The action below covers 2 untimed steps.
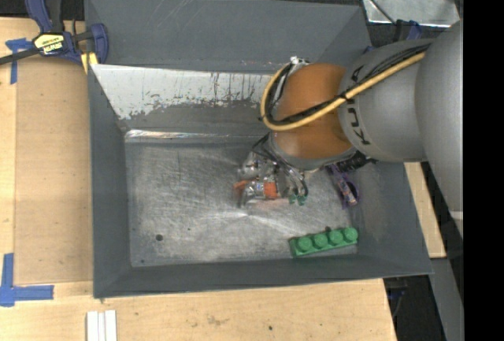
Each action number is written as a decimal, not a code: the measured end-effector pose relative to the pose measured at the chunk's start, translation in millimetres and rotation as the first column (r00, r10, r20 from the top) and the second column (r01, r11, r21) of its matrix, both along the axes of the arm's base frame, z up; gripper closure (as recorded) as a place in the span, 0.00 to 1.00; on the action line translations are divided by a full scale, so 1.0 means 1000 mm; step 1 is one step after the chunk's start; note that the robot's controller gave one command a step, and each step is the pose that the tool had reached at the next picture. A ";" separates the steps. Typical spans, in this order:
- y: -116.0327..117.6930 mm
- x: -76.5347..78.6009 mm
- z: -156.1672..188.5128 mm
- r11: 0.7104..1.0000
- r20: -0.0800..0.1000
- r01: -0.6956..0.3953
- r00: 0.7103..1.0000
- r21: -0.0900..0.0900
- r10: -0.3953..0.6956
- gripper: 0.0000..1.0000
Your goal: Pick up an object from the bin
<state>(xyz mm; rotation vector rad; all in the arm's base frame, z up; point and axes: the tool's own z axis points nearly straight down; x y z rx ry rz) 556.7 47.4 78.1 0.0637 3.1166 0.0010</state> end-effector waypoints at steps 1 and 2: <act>0.000 0.000 0.000 1.000 0.000 0.001 1.000 0.000 -0.001 1.00; -0.018 -0.019 0.026 1.000 -0.028 -0.025 0.999 0.001 0.025 1.00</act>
Offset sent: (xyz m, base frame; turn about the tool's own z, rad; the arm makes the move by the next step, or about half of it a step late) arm -0.0390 -0.0626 0.1081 -0.0570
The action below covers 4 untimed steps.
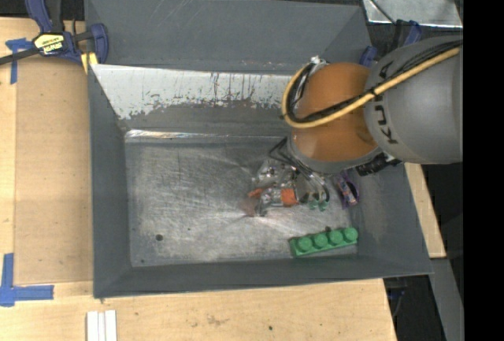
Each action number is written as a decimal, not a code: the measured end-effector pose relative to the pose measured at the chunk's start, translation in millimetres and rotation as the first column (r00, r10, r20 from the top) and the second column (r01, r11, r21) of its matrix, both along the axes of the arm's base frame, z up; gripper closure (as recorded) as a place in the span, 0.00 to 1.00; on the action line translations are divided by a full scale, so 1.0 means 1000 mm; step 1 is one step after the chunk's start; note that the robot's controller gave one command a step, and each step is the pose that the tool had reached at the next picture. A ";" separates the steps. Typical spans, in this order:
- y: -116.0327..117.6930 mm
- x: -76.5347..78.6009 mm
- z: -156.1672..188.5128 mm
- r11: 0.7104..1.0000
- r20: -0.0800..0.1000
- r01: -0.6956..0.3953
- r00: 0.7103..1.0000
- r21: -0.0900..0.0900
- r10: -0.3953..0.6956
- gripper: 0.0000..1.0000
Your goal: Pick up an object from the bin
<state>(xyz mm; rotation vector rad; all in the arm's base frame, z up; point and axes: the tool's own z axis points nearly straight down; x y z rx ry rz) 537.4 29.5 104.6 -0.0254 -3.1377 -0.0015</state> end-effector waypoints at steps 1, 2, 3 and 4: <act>-0.012 0.004 0.027 1.000 0.014 -0.005 1.000 -0.003 0.005 1.00; -0.012 0.001 0.047 1.000 -0.006 -0.016 1.000 -0.001 0.016 1.00; -0.027 -0.003 0.047 1.000 0.024 -0.019 1.000 -0.001 0.019 1.00; -0.014 -0.010 0.043 1.000 -0.012 -0.016 1.000 -0.002 0.016 1.00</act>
Offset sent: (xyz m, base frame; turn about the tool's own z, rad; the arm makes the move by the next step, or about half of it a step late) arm 0.0067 -0.0151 0.1257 -0.0280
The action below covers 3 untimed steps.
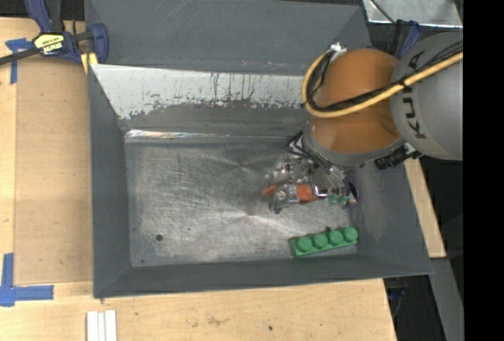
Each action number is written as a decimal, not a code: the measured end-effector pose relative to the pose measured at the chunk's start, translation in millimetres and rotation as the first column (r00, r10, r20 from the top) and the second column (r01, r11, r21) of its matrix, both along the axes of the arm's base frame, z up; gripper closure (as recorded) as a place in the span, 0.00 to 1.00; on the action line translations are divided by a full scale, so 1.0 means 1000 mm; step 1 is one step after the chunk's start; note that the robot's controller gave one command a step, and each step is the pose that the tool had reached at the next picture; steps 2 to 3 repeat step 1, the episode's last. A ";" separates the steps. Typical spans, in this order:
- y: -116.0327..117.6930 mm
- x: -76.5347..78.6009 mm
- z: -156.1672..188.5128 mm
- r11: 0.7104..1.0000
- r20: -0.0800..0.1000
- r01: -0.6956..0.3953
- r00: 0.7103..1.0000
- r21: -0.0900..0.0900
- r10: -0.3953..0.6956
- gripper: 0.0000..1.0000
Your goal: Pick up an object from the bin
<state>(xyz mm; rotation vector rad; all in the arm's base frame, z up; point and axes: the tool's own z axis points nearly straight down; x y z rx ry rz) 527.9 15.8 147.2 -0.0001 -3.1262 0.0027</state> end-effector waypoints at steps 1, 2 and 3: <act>0.014 -0.015 0.064 1.000 0.012 -0.008 1.000 0.002 0.008 1.00; 0.014 -0.015 0.064 1.000 0.012 -0.008 1.000 0.002 0.008 1.00; 0.014 -0.015 0.064 1.000 0.012 -0.008 1.000 0.002 0.008 1.00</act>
Offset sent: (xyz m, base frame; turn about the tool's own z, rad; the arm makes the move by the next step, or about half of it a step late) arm 0.0065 0.0198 -0.0772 0.0118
